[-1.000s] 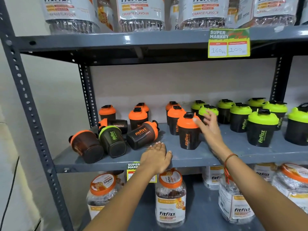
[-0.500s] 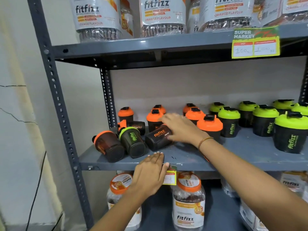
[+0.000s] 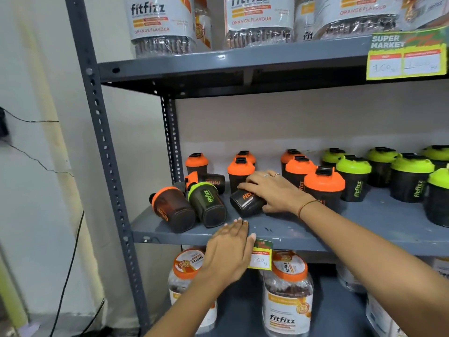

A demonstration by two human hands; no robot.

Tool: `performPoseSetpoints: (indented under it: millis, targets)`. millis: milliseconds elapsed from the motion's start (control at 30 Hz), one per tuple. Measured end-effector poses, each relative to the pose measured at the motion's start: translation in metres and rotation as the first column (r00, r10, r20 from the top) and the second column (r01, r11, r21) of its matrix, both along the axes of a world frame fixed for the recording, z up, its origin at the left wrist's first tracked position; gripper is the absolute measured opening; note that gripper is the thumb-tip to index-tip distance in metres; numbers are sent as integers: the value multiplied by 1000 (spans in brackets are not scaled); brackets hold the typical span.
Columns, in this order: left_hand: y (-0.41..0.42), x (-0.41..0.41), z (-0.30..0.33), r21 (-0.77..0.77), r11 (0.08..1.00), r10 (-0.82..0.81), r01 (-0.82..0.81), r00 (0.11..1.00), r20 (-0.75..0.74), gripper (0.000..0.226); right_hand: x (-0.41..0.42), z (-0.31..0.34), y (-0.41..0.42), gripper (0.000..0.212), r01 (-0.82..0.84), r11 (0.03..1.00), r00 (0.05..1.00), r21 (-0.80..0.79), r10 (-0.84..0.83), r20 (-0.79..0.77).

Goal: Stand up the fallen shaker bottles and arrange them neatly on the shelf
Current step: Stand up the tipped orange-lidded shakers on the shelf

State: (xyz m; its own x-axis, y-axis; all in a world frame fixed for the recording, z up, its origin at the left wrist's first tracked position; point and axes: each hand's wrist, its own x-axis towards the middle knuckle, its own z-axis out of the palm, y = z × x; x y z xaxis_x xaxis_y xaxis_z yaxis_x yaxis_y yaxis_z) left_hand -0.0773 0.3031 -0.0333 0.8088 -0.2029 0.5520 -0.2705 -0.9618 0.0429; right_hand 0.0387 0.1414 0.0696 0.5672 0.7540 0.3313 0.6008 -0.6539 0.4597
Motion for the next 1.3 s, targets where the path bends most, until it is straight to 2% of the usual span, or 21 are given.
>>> performPoseSetpoints:
  millis: [100, 167, 233, 333, 433, 667, 1000, 1100, 1200, 1300]
  targets:
    - [-4, 8, 5, 11, 1000, 18, -18, 999, -44, 67, -9, 9, -6, 76, -13, 995, 980, -97, 32, 195]
    - [-7, 14, 8, 3, 1000, 26, -26, 995, -101, 71, -11, 13, -9, 62, -8, 988, 958, -157, 52, 281]
    - [-9, 18, 10, -5, 999, 35, -36, 990, -136, 68, -13, 13, -10, 49, -17, 977, 938, -211, 89, 334]
    - [-9, 18, 10, 11, 999, 44, -43, 989, -143, 66, -17, 9, -10, 41, -6, 942, 920, -336, 137, 368]
    - [-8, 18, 8, 20, 999, 46, -44, 989, -138, 65, -23, 5, -10, 41, 23, 897, 895, -441, 178, 409]
    - [-7, 16, 7, 33, 999, 47, -44, 993, -111, 67, -31, 0, -5, 60, 155, 805, 868, -573, 166, 468]
    - [-5, 16, 6, 22, 1000, 13, -12, 997, -82, 66, -36, -1, -5, 71, 183, 760, 873, -624, 166, 458]
    - [-2, 9, 7, 10, 1000, -17, 18, 998, -58, 63, -40, -3, -7, 74, 148, 787, 868, -599, 188, 460]
    - [11, -9, 5, -70, 992, -101, 104, 994, 47, 52, -42, 1, -9, 74, 49, 864, 846, -502, 231, 480]
    - [44, -34, -1, -190, 966, -130, 174, 966, 224, 45, -53, 16, -1, 77, -20, 925, 873, -380, 201, 444]
